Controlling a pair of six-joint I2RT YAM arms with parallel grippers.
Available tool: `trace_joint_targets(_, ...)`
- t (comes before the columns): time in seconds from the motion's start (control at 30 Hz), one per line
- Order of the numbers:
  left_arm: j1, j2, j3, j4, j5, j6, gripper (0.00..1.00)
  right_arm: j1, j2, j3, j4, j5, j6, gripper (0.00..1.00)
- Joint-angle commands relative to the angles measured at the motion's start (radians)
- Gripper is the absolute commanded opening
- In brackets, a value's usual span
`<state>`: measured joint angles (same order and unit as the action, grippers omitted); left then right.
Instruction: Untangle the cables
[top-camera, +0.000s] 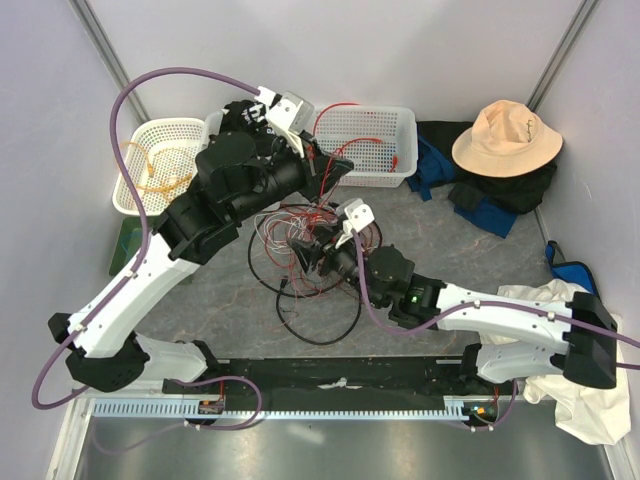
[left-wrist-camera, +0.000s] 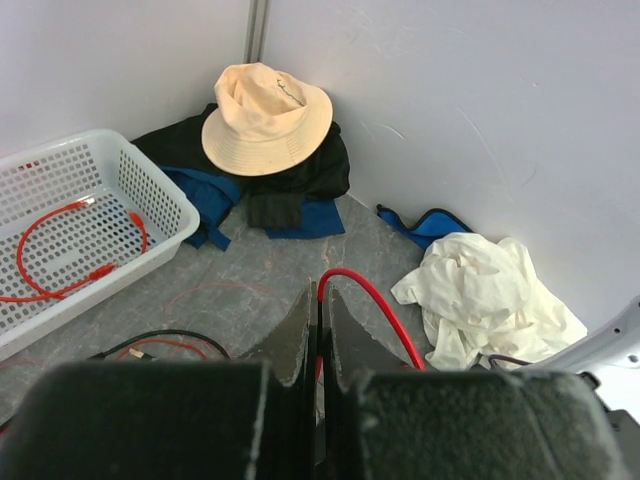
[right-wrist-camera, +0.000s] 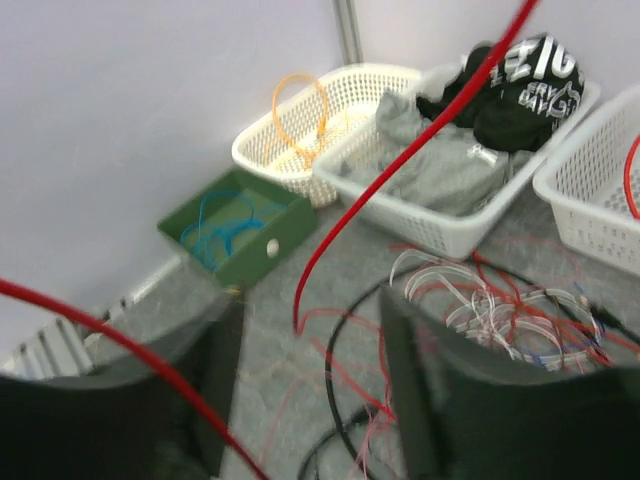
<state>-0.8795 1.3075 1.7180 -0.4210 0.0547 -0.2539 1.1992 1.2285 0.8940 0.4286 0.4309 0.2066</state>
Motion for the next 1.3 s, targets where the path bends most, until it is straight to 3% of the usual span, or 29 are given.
trace_joint_targets(0.0, -0.004, -0.051, -0.034, 0.037, 0.007, -0.038, 0.02, -0.021, 0.035, -0.044, 0.326, 0.051, 0.046, 0.53)
trace_joint_targets(0.1, -0.004, -0.073, -0.064, 0.057, -0.012, -0.036, 0.02, -0.024, 0.057, -0.096, 0.479, 0.057, 0.051, 0.42)
trace_joint_targets(0.17, -0.004, -0.089, -0.095, 0.071, -0.026, -0.038, 0.02, -0.026, 0.063, -0.118, 0.545, 0.058, 0.057, 0.29)
trace_joint_targets(0.23, -0.004, -0.103, -0.121, 0.085, -0.048, -0.038, 0.02, -0.026, 0.049, -0.113, 0.532, 0.052, 0.06, 0.12)
trace_joint_targets(0.33, -0.004, -0.123, -0.153, 0.085, -0.123, -0.019, 0.02, -0.026, -0.013, -0.098, 0.419, 0.051, 0.06, 0.0)
trace_joint_targets(0.43, -0.003, -0.154, -0.204, 0.087, -0.235, 0.001, 0.26, -0.026, -0.099, -0.047, 0.19, 0.095, 0.053, 0.0)
trace_joint_targets(0.5, -0.003, -0.177, -0.233, 0.079, -0.295, 0.013, 0.55, -0.026, -0.165, -0.018, 0.006, 0.162, 0.048, 0.0)
trace_joint_targets(0.67, -0.001, -0.201, -0.319, -0.022, -0.559, -0.039, 0.99, -0.027, -0.296, 0.072, -0.264, 0.268, 0.019, 0.0)
trace_joint_targets(0.83, 0.005, -0.238, -0.426, -0.116, -0.676, -0.204, 1.0, -0.033, -0.265, 0.253, -0.384, 0.42, -0.067, 0.0)
trace_joint_targets(1.03, 0.01, -0.352, -0.582, -0.174, -0.774, -0.36, 1.0, -0.151, -0.109, 0.512, -0.404, 0.422, -0.122, 0.0)
trace_joint_targets(1.27, 0.01, -0.471, -0.75, -0.194, -0.704, -0.476, 1.0, -0.329, 0.138, 0.902, -0.413, 0.352, -0.11, 0.0)
